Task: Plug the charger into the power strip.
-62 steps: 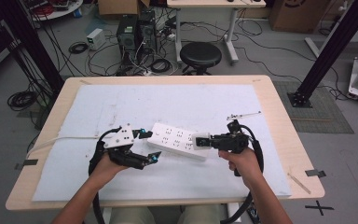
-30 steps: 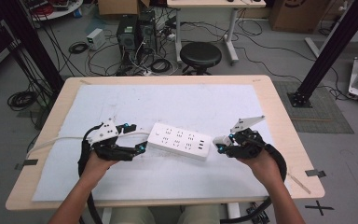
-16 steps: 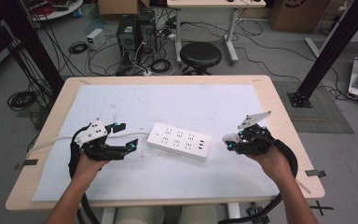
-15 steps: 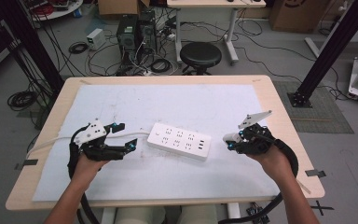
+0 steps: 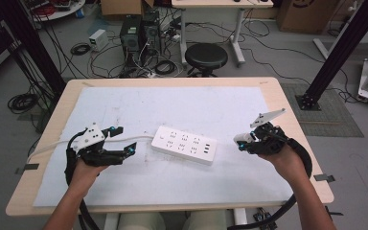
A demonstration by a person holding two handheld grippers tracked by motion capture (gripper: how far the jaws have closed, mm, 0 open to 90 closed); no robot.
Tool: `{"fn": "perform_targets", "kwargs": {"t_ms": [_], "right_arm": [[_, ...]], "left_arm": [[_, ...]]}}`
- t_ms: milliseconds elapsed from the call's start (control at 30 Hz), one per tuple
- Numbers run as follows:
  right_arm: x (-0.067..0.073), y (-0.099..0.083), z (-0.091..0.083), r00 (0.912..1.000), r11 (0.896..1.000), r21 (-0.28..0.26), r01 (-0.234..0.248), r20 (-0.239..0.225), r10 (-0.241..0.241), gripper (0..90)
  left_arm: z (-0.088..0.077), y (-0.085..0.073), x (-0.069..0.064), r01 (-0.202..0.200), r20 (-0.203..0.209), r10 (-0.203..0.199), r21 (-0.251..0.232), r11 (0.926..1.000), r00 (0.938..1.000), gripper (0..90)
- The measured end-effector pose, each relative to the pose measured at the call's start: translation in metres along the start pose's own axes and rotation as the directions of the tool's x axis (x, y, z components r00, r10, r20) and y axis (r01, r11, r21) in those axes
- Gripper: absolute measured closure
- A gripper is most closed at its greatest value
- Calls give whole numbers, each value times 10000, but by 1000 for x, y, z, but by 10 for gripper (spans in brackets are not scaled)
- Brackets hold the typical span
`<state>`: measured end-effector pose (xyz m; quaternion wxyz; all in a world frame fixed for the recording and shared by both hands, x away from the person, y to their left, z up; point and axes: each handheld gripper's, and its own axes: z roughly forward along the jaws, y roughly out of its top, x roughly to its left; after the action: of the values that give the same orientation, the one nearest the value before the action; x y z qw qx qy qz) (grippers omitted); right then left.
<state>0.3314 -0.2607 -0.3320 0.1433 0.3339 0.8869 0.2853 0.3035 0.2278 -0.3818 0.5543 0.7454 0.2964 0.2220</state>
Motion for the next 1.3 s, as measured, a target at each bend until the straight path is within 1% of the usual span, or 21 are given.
{"fn": "perform_targets", "kwargs": {"t_ms": [100, 133, 233, 367, 433, 600, 633, 667, 700, 767, 833, 867, 933, 1000, 1100, 1133, 1200, 1233, 1300], "right_arm": [[-2, 3, -1, 9999, 9998, 145, 102, 54, -103, 630], [-2, 5, 0, 9998, 9998, 126, 179, 71, -179, 630], [-3, 10, 0, 9993, 9990, 286, 345, 129, -349, 630], [-1, 18, 2, 9970, 9961, 462, 755, 133, -762, 630], [0, 23, 3, 9935, 9923, 485, 1137, 50, -1140, 630], [2, 42, 9, 9840, 9819, 642, 1782, -26, -1784, 631], [3, 46, 11, 9818, 9793, 708, 1894, -37, -1897, 631], [3, 46, 11, 9818, 9793, 708, 1894, -37, -1897, 631], [5, 50, 13, 9770, 9744, 730, 2127, -30, -2131, 631], [10, 59, 19, 9646, 9599, 992, 2623, 5, -2637, 631], [14, 67, 25, 9564, 9493, 1200, 2905, -49, -2921, 631], [16, 71, 29, 9508, 9432, 1242, 3082, -91, -3095, 631], [20, 79, 35, 9446, 9347, 1391, 3270, -193, -3276, 630], [23, 85, 42, 9353, 9224, 1580, 3525, -269, -3528, 630], [26, 92, 51, 9273, 9121, 1683, 3739, -485, -3712, 631], [27, 95, 55, 9270, 9101, 1765, 3749, -581, -3706, 631], [28, 98, 62, 9230, 9040, 1863, 3848, -755, -3773, 631], [28, 99, 65, 9216, 9018, 1896, 3882, -815, -3796, 631], [29, 100, 67, 9211, 9008, 1921, 3893, -857, -3798, 630]], "left_arm": [[0, -4, 2, 57, -57, -57, 49, 10000, 10000, 232], [1, -5, 2, 157, -62, -157, 51, 9999, 9999, 232], [1, -8, 2, 177, -63, -176, 135, 9998, 9998, 232], [3, -9, 2, 224, -49, -223, 187, 9996, 9997, 232], [4, -9, 2, 268, -36, -268, 177, 9995, 9996, 232], [4, -10, 3, 249, -36, -249, 212, 9995, 9997, 232], [4, -11, 3, 293, -22, -293, 229, 9993, 9996, 232], [4, -11, 3, 293, -22, -293, 229, 9993, 9996, 232], [4, -12, 3, 322, -21, -321, 231, 9992, 9995, 232], [5, -13, 4, 353, -39, -352, 265, 9990, 9994, 232], [5, -14, 5, 368, -46, -367, 263, 9990, 9993, 232], [5, -14, 5, 362, -31, -361, 301, 9989, 9993, 232], [6, -13, 6, 396, -10, -396, 240, 9989, 9992, 232], [6, -13, 6, 354, 16, -355, 285, 9990, 9994, 232], [7, -14, 6, 341, 35, -343, 329, 9989, 9994, 232], [7, -14, 6, 372, 11, -373, 325, 9988, 9993, 232], [7, -14, 6, 373, 28, -374, 318, 9988, 9993, 232], [7, -14, 7, 383, 20, -384, 317, 9988, 9993, 232], [7, -14, 7, 384, 27, -385, 326, 9987, 9993, 232]]}}
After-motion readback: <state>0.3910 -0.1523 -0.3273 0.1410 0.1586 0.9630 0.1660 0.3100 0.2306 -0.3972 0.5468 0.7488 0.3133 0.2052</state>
